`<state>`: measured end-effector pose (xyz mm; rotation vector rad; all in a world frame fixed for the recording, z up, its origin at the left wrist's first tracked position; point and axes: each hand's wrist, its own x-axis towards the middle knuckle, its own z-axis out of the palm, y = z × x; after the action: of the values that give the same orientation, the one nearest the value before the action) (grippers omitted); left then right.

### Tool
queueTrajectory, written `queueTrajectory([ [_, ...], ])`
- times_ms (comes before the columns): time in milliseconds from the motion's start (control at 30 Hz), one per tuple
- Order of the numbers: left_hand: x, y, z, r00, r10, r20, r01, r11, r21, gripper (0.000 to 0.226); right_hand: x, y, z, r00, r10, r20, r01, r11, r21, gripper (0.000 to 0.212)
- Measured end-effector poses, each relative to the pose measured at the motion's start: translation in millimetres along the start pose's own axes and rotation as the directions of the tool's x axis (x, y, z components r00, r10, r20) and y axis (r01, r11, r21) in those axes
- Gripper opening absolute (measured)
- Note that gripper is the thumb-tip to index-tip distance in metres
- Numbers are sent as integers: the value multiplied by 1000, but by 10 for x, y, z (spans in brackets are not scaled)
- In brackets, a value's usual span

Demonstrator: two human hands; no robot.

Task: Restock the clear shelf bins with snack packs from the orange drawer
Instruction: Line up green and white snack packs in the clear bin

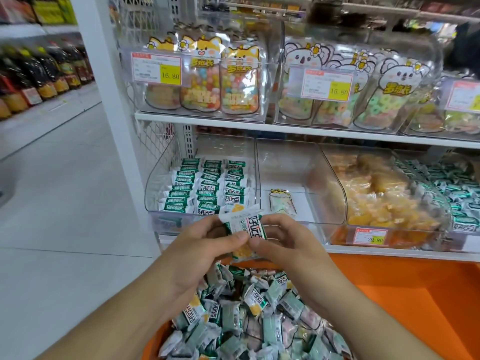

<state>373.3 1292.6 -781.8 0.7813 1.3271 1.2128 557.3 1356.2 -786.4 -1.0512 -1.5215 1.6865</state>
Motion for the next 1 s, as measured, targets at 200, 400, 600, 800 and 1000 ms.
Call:
queueTrajectory([
  [200,103,91,-290,998,-24,59,17,992,122,40,216,-125,121,997,-72,-4,69,972,-223,33],
  [400,438,196,-799,952,185,-243,-58,891,451,49,933,-409,255,978,-205,-24,149,783,-604,43],
  [600,511,136,-984,943,295,-151,-72,626,776,64,1430,-539,476,972,-140,188,225,339,-914,52],
  [800,645,37,-1046,948,290,-133,-70,595,800,58,1613,-387,557,957,12,288,280,200,-939,46],
  [1000,761,-45,-1109,953,280,-111,-74,577,813,61,1735,-299,559,944,70,324,307,181,-934,59],
])
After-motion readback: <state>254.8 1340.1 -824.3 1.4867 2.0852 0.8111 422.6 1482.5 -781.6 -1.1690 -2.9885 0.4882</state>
